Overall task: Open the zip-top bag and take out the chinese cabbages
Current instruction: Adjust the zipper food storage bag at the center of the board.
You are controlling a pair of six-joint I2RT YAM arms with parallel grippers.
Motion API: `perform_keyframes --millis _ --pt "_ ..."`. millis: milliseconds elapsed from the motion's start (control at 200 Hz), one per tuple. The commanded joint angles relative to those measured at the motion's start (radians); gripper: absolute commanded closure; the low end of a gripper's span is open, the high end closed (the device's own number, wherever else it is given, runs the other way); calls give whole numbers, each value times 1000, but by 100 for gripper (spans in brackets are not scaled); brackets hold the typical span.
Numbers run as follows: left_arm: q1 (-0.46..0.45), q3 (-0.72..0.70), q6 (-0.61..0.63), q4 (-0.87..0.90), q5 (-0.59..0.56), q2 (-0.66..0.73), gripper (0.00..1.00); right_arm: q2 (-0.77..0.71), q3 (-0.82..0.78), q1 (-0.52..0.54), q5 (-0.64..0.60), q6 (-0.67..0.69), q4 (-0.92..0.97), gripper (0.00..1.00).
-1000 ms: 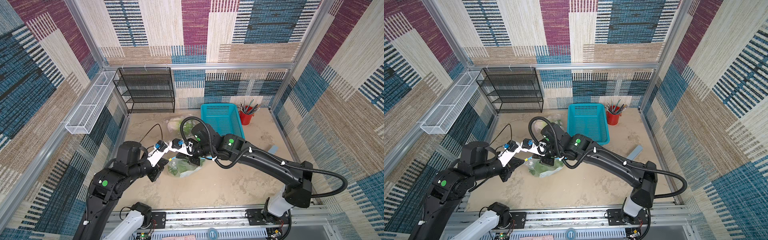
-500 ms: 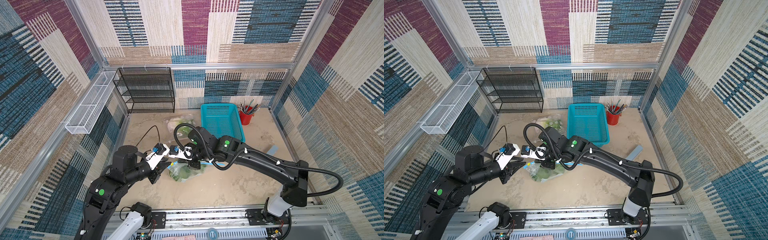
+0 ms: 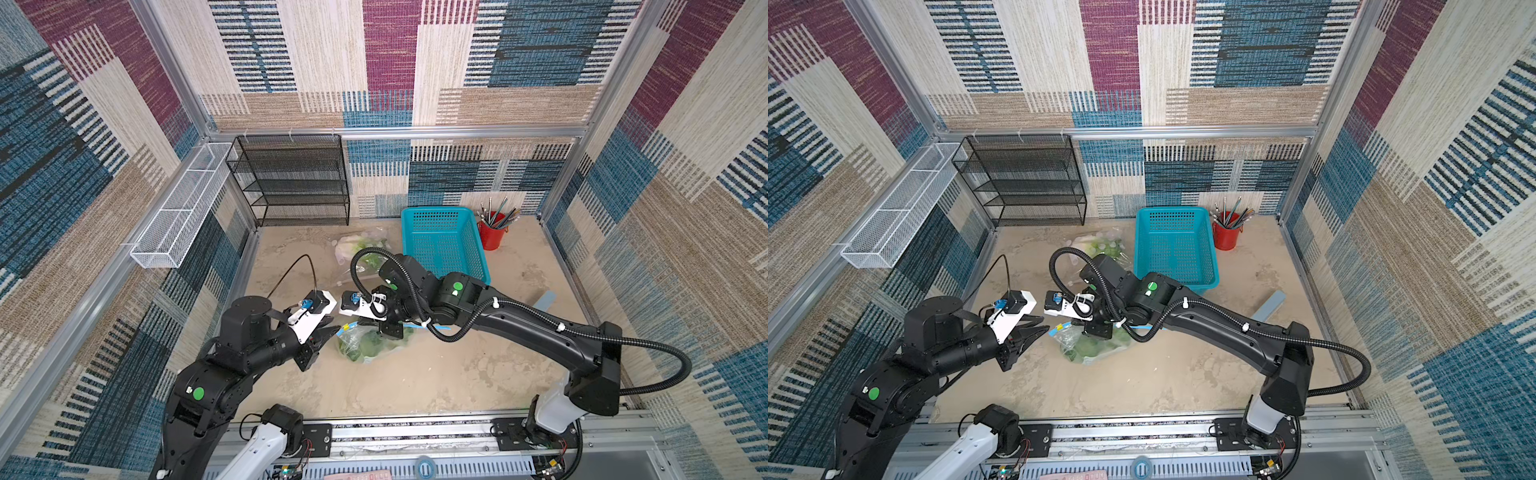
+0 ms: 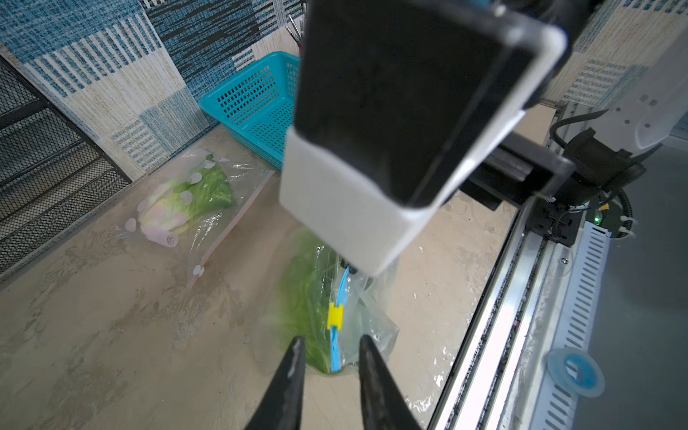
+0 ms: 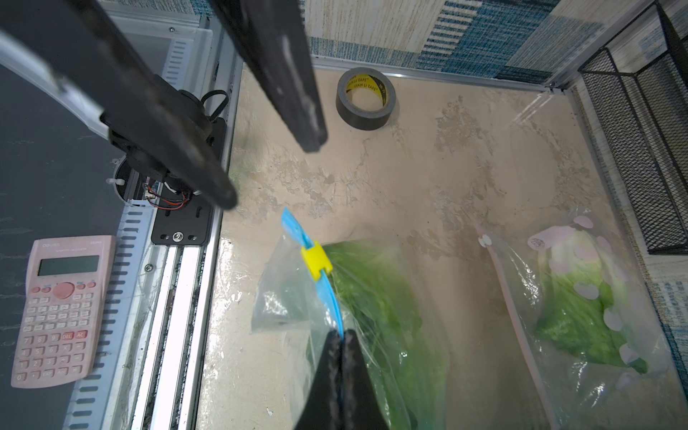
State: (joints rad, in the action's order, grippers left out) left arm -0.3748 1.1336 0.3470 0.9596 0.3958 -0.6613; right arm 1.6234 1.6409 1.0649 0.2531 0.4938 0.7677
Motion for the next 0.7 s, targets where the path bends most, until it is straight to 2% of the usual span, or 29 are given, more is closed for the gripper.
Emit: perform_keyframes --millis 0,386,696 --pt "1 -3 5 14 -7 5 71 -32 -18 -5 -12 -11 -73 100" --pt "1 -35 -12 -25 95 -20 62 -62 -36 -13 21 -23 -113 100" --pt "0 -83 -9 -83 1 -8 60 -66 -35 -14 41 -23 -111 100"
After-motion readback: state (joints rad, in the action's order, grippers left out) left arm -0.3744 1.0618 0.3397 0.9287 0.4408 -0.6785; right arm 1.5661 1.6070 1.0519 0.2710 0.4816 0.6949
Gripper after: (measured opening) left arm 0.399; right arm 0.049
